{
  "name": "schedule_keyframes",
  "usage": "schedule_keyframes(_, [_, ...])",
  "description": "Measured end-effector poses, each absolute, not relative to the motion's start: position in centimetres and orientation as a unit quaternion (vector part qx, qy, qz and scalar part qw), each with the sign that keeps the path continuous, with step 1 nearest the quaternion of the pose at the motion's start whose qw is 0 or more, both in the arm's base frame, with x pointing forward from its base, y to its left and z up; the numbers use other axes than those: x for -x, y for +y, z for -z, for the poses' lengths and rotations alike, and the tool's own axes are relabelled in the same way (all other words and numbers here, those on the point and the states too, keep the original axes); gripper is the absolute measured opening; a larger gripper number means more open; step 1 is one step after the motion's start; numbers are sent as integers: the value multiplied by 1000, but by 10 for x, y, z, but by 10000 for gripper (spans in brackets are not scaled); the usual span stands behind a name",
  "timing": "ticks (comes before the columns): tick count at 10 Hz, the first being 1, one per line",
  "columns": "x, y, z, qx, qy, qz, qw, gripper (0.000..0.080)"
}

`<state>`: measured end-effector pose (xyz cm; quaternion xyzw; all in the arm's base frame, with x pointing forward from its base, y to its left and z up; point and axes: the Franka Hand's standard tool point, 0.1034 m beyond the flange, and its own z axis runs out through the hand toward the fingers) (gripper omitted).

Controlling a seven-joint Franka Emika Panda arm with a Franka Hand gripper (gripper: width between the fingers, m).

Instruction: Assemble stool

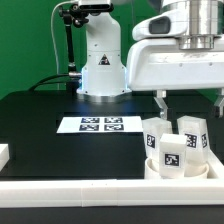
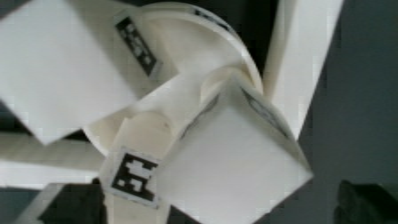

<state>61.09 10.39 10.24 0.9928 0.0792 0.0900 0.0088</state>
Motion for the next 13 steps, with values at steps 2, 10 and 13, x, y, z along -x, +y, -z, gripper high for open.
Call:
schedule_keyframes(2, [-612, 107, -104, -980, 182, -81, 28, 648])
schedule_keyframes(10, [-616, 116, -95, -957, 278, -69, 45, 648])
schedule_keyframes(13, [-616, 115, -95, -958, 273, -69, 45, 648])
